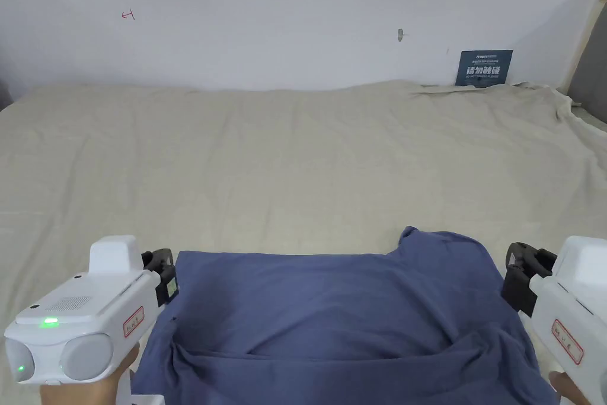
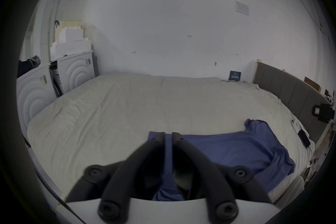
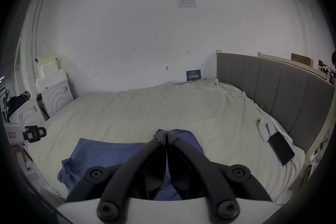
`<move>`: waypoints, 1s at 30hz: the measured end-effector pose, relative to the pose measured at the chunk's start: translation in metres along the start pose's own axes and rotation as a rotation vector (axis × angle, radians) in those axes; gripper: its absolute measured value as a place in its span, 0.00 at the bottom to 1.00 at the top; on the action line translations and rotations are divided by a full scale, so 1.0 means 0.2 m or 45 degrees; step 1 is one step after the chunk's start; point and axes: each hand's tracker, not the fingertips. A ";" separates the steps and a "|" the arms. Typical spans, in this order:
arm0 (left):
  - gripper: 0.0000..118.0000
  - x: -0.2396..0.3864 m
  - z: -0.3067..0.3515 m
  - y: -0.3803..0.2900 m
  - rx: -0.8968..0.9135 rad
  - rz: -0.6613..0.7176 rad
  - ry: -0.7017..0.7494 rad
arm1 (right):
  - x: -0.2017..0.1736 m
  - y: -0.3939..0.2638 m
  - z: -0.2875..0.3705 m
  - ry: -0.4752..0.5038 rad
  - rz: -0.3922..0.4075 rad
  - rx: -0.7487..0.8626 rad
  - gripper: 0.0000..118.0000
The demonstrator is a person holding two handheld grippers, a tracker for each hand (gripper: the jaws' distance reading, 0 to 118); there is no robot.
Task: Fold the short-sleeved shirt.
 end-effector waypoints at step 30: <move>0.73 -0.36 -1.50 0.08 -0.798 0.010 0.100 | 0.10 -0.03 -0.53 -0.059 0.002 -0.197 0.00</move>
